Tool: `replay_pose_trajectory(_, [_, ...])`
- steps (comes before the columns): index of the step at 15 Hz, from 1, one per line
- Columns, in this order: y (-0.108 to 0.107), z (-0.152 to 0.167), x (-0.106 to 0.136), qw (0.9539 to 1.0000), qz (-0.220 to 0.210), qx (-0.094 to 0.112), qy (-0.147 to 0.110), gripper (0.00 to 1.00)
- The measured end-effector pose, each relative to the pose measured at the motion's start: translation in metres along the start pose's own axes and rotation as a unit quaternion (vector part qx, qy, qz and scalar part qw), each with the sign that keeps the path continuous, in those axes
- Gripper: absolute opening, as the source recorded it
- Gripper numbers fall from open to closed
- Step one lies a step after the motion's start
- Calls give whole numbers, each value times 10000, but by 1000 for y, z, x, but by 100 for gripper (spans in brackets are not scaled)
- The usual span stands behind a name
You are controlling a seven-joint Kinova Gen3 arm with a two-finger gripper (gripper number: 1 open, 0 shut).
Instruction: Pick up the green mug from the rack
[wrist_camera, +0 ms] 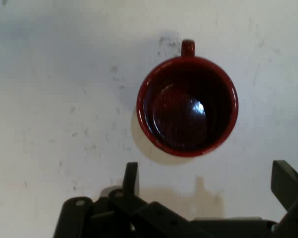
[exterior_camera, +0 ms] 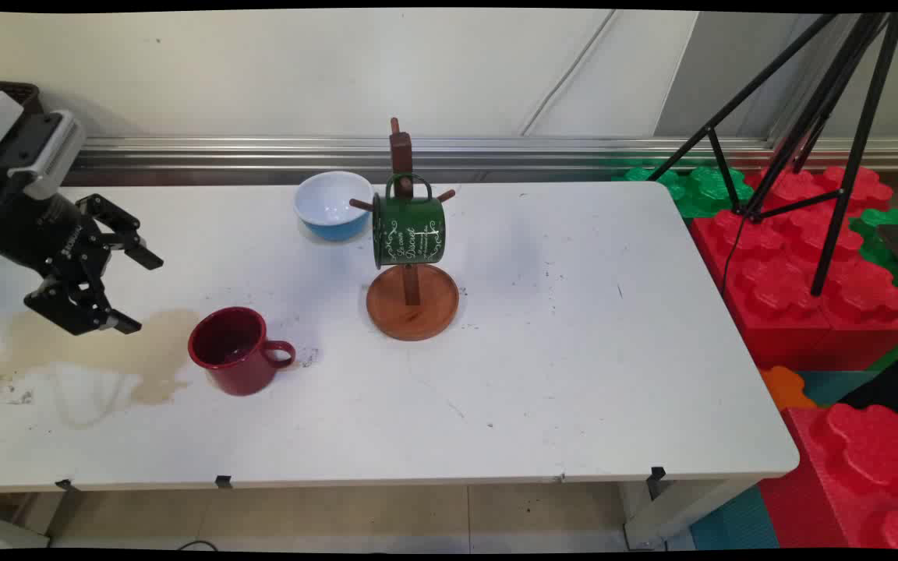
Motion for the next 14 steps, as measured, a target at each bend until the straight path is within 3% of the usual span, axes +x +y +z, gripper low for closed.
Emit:
replay_pose_trajectory(5, [5,-9,26,9995,-160,83,252,100])
replay_pose_trajectory(14, [38,-21,83,9941,-700,-43,832,100])
